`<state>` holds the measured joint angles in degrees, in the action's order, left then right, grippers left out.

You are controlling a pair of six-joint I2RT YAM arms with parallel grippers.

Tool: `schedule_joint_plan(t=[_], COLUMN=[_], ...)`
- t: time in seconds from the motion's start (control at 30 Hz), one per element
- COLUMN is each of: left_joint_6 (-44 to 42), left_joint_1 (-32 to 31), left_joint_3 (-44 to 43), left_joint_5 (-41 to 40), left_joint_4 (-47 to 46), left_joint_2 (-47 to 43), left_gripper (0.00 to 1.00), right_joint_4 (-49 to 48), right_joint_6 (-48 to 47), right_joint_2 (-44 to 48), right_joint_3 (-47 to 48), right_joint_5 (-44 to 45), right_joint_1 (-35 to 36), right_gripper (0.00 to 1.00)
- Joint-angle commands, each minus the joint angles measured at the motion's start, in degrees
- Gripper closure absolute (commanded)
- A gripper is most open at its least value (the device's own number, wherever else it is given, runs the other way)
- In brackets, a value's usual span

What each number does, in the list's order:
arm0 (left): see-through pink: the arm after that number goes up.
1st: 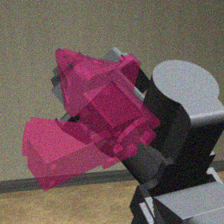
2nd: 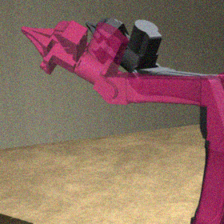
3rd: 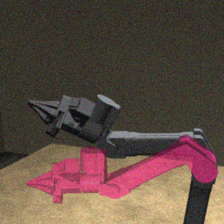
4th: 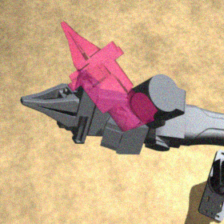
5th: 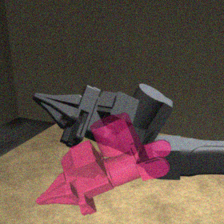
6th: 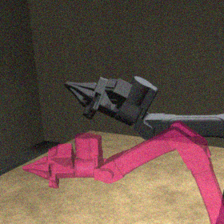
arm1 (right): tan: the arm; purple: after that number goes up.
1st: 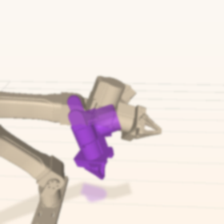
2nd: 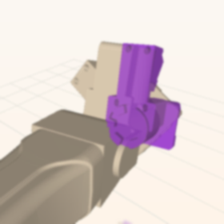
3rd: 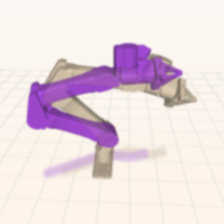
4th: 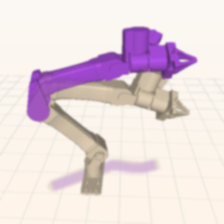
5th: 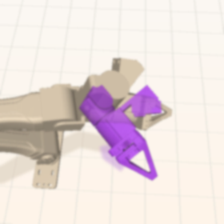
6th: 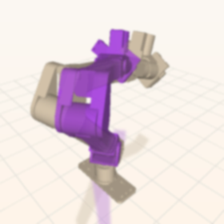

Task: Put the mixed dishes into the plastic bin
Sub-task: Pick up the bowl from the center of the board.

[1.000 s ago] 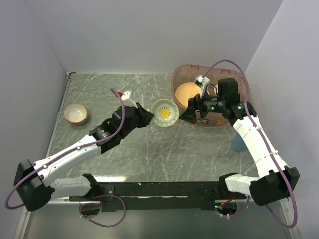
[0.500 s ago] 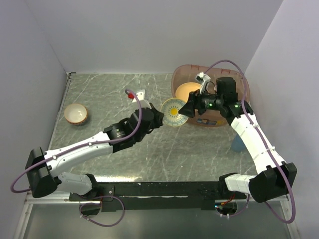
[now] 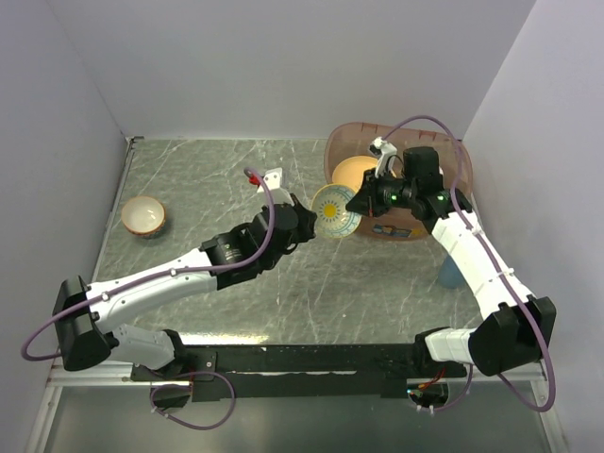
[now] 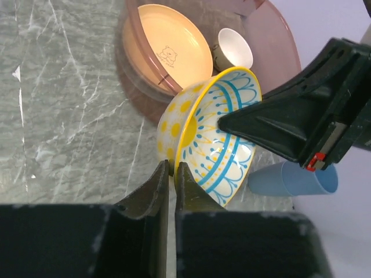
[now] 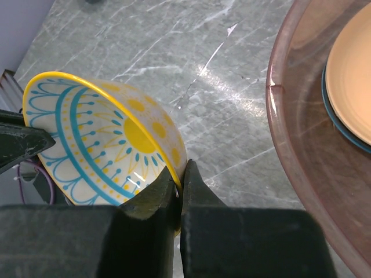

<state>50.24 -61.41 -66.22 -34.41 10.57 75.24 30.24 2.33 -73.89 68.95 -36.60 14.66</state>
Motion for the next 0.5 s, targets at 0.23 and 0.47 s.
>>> schedule_joint_plan(t=[0.23,0.47], left_joint_6=[-13.67,-18.59], left_joint_1=[5.58,21.40], left_joint_3=[6.44,10.06], left_joint_5=[13.57,27.72], left_joint_4=[-12.59,-8.31], left_joint_2=[-10.90,-17.85], left_gripper=[0.03,0.01], right_joint_4=[0.08,-0.09], right_joint_6=[-4.70,-4.61], right_joint_2=[3.92,4.98], right_joint_3=[1.01,1.72], right_joint_5=[-10.68,-13.23], right_joint_1=[-7.00,-14.21], right_gripper=[1.00,1.00])
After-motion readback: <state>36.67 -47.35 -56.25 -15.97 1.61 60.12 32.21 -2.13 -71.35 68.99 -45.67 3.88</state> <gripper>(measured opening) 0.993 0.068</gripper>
